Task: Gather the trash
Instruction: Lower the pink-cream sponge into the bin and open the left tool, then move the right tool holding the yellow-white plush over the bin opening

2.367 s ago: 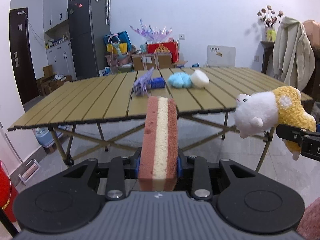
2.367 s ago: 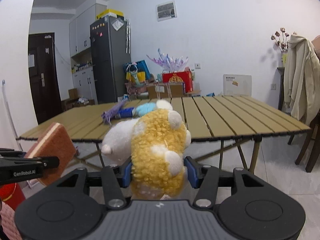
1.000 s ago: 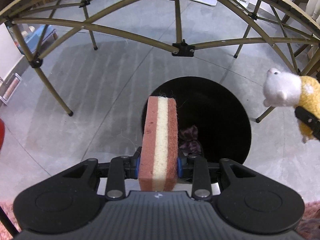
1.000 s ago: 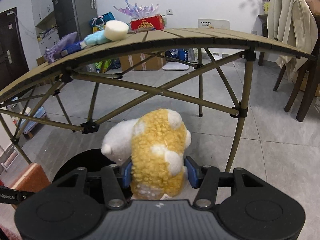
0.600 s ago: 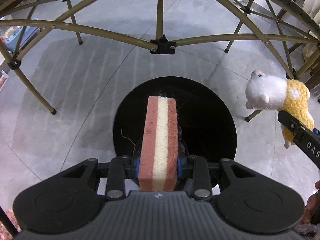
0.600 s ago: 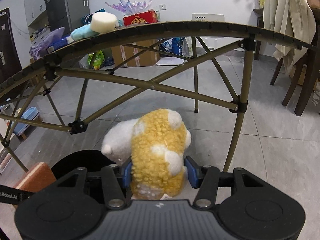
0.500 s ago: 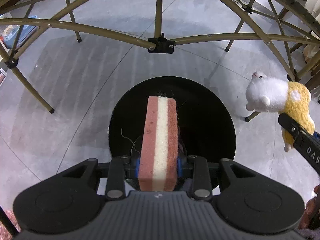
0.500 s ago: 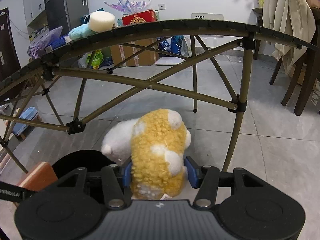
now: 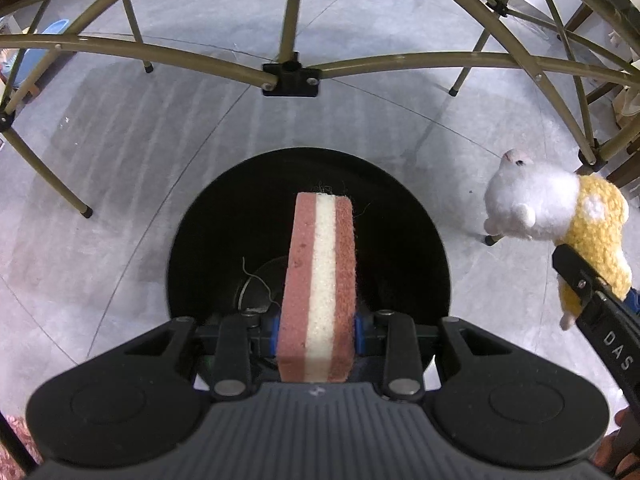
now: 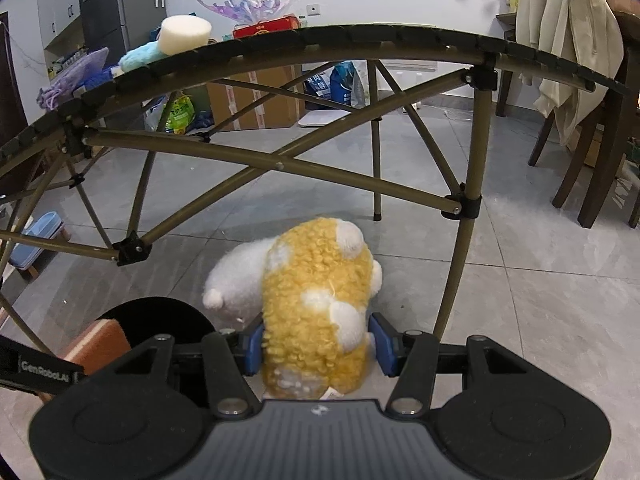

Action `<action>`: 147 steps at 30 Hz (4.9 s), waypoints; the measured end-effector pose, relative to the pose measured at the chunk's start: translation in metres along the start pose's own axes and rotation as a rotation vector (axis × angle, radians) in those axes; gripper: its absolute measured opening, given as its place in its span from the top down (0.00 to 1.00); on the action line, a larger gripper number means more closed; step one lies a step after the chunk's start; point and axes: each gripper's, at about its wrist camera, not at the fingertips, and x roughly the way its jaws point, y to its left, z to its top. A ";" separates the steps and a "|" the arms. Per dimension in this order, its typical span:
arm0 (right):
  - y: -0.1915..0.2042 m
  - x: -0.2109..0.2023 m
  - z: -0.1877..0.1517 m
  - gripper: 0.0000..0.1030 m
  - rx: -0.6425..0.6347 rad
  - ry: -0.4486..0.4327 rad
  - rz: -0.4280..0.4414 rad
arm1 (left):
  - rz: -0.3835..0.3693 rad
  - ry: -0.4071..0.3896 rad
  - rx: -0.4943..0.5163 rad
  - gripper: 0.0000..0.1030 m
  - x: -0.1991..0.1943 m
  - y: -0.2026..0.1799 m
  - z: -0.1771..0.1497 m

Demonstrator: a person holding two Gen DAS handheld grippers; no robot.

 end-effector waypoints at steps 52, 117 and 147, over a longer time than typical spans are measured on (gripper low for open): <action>-0.010 0.001 -0.007 0.49 0.006 0.005 -0.024 | 0.065 0.082 -0.026 0.00 0.029 -0.005 -0.002; 0.039 -0.032 -0.017 0.49 -0.057 0.181 0.052 | 0.080 -0.030 -0.098 0.00 -0.034 0.096 -0.006; 0.131 0.004 -0.018 0.49 -0.155 0.226 0.128 | 0.166 -0.013 -0.250 0.00 -0.035 0.164 -0.013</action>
